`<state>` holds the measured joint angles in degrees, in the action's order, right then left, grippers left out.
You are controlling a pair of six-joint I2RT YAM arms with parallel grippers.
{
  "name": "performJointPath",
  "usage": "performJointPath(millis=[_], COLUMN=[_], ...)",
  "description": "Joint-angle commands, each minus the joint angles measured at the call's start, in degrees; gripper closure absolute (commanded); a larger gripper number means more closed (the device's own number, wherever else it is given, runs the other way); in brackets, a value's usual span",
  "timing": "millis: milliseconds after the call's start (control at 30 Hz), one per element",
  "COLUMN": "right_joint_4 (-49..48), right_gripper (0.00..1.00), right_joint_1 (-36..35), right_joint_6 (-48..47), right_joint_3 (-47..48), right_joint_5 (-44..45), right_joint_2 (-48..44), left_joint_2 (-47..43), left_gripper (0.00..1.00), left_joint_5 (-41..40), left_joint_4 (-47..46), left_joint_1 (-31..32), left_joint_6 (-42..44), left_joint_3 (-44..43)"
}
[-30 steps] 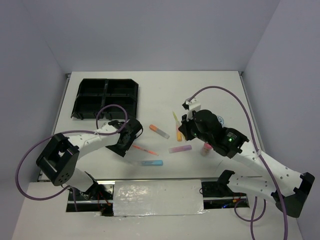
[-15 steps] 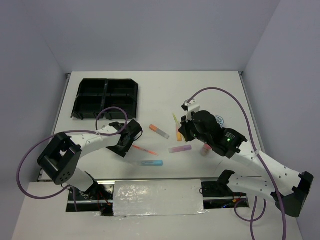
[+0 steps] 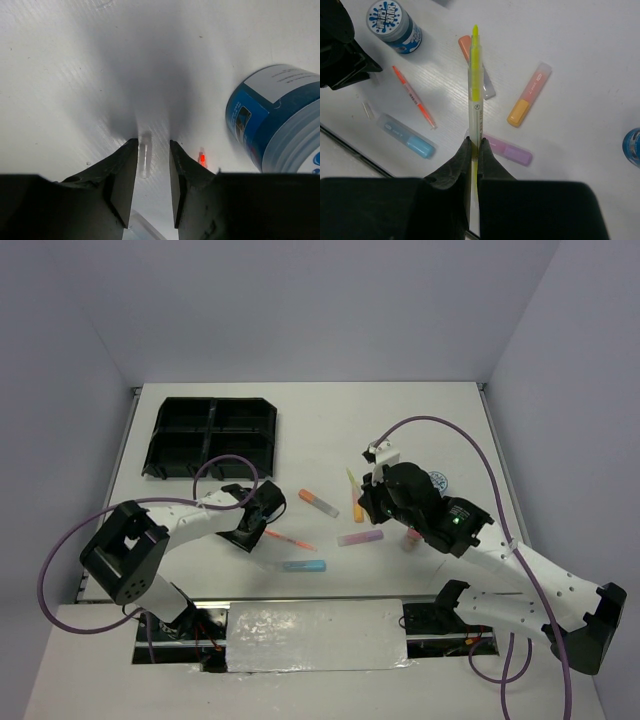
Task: Sort the stationery into containers
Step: Pick up the pen cap from the center of the board.
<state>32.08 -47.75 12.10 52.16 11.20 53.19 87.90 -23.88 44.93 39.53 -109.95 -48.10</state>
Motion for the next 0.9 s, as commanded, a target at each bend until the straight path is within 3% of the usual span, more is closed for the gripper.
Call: performJointPath(millis=[0, 167, 300, 500, 700, 867], right_joint_4=[-1.5, -1.8, -1.5, -1.4, -4.8, -7.7], right_gripper=[1.00, 1.00, 1.00, 1.00, 1.00, 1.00], right_joint_1=[-0.3, -0.2, -0.3, -0.2, -0.3, -0.3], right_joint_6=[-0.7, -0.5, -0.6, -0.6, 0.1, 1.9], right_joint_3=[0.0, -0.1, 0.1, 0.1, -2.3, -2.8], right_joint_5=[1.3, 0.5, 0.2, 0.1, -4.0, -6.0], right_joint_2=[-0.7, -1.1, -1.1, -1.1, -2.6, -2.2], left_joint_2=[0.5, 0.2, 0.5, -0.4, -5.4, -16.7], left_gripper=[0.57, 0.60, 0.70, 0.99, 1.00, 1.00], left_joint_5=[0.1, -0.1, 0.1, 0.7, -1.4, -7.0], left_joint_4=[0.0, -0.6, -1.6, -4.8, -4.8, -4.8], left_joint_1=[0.2, 0.2, 0.2, 0.2, 0.4, 0.9], left_joint_6=[-1.7, -2.0, -1.9, -1.4, 0.8, 8.3], left_joint_3=[1.6, 2.1, 2.5, 4.7, 5.6, 4.6])
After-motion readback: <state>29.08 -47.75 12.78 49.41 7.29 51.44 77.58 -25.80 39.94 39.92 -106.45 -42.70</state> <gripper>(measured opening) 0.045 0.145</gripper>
